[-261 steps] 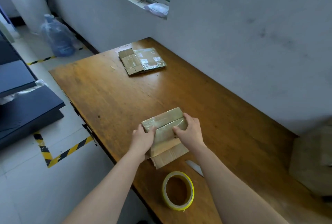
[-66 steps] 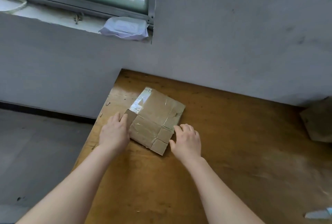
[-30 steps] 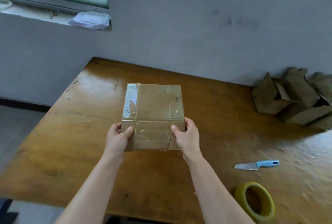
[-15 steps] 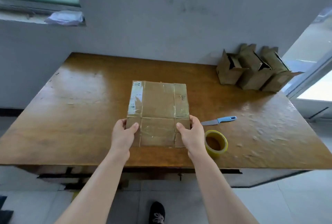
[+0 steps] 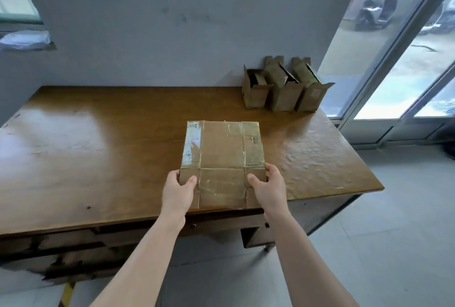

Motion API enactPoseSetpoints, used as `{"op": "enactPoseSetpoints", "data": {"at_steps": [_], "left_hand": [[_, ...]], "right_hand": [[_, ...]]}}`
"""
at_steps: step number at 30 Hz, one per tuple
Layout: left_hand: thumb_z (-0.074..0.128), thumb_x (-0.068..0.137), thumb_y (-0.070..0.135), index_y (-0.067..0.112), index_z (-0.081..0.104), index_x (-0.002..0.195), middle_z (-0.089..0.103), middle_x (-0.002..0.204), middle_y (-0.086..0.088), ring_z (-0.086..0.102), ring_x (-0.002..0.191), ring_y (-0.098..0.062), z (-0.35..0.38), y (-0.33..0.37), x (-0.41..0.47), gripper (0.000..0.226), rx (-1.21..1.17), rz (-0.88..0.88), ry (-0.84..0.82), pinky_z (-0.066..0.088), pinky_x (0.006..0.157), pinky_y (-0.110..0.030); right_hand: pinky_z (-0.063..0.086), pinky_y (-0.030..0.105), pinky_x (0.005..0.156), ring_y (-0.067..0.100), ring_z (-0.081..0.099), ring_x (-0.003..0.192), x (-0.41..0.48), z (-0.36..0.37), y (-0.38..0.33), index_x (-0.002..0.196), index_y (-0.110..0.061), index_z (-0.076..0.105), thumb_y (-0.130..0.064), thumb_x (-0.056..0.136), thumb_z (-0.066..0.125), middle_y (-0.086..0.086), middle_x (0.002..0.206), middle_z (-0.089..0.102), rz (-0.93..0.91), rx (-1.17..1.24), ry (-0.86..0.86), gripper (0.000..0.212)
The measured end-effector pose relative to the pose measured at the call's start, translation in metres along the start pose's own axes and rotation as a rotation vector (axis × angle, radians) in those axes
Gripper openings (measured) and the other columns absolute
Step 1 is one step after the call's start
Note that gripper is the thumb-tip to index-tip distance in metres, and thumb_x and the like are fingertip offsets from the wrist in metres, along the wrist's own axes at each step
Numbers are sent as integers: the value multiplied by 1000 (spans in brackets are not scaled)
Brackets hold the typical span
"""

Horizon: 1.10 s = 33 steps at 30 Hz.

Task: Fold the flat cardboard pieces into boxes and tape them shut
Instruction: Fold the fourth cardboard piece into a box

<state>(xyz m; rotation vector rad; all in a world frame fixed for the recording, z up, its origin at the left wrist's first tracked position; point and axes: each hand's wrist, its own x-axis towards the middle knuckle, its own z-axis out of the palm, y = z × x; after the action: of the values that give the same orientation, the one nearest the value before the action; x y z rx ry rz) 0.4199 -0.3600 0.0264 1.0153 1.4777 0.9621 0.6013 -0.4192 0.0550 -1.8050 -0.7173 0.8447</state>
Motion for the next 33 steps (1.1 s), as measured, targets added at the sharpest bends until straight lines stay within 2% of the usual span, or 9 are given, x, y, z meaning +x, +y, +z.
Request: {"op": "enactPoseSetpoints", "data": {"at_steps": [4,8,12,16,20,24,27,30,33], "left_hand": [[57,95,19,14,52,123,62,115,-1,57,93,-8,64,-1,-20,29,20,-2,-17,44,70,-23],[54,97,28,14,37,147,44,146,-5,43,131,-25,121,1,-35,54,91,-49,-34,38,108,-41],[52,99,30,13,28,150,33,154,-4,34,139,-27,160,5,-34,59,133,-74,-54,32,109,-41],[54,98,27,12,34,148,40,150,-6,40,135,-28,194,9,-20,56,94,-122,-82,35,110,-41],[53,99,27,11,51,136,60,130,-8,57,115,-25,222,11,-4,41,41,-191,-158,45,103,-44],[52,99,30,12,59,127,63,119,-7,57,111,-26,251,17,20,34,76,-250,-225,45,101,-46],[50,99,37,12,54,132,60,126,-9,56,114,-28,268,19,36,42,183,-266,-280,46,100,-46],[47,100,35,12,46,140,51,141,-8,50,123,-27,281,17,51,46,395,-196,-229,44,100,-41],[41,99,18,17,56,132,54,137,-7,51,124,-29,285,12,68,36,693,56,-165,44,102,-42]], "right_hand": [[54,35,85,14,60,99,24,-63,7,132,-20,48,-21,90,66,-6,111,61,-22,-12,21,45],[53,39,84,19,61,92,46,-116,12,112,-19,58,-38,99,50,-3,100,63,-41,43,38,24],[50,53,91,26,62,94,68,-151,9,92,-21,61,-36,104,33,12,101,66,-9,138,64,34],[53,61,80,30,63,88,103,-176,4,98,-13,62,-36,100,48,14,97,66,34,207,-27,27],[57,49,81,24,66,91,139,-189,-3,104,-15,63,-44,95,55,7,100,69,35,219,-66,32],[59,51,72,29,68,89,181,-195,-16,103,-16,66,-42,97,53,10,98,71,27,168,-174,29],[55,34,57,21,67,76,213,-196,-27,92,-17,69,-34,98,54,6,87,72,-37,21,-197,23],[46,20,51,13,67,74,238,-190,-35,92,-20,72,-32,95,58,-3,80,73,-121,-136,-179,19],[43,21,60,12,64,80,256,-181,-39,97,-20,73,-33,94,59,-7,84,71,-207,-307,-173,19]]}}
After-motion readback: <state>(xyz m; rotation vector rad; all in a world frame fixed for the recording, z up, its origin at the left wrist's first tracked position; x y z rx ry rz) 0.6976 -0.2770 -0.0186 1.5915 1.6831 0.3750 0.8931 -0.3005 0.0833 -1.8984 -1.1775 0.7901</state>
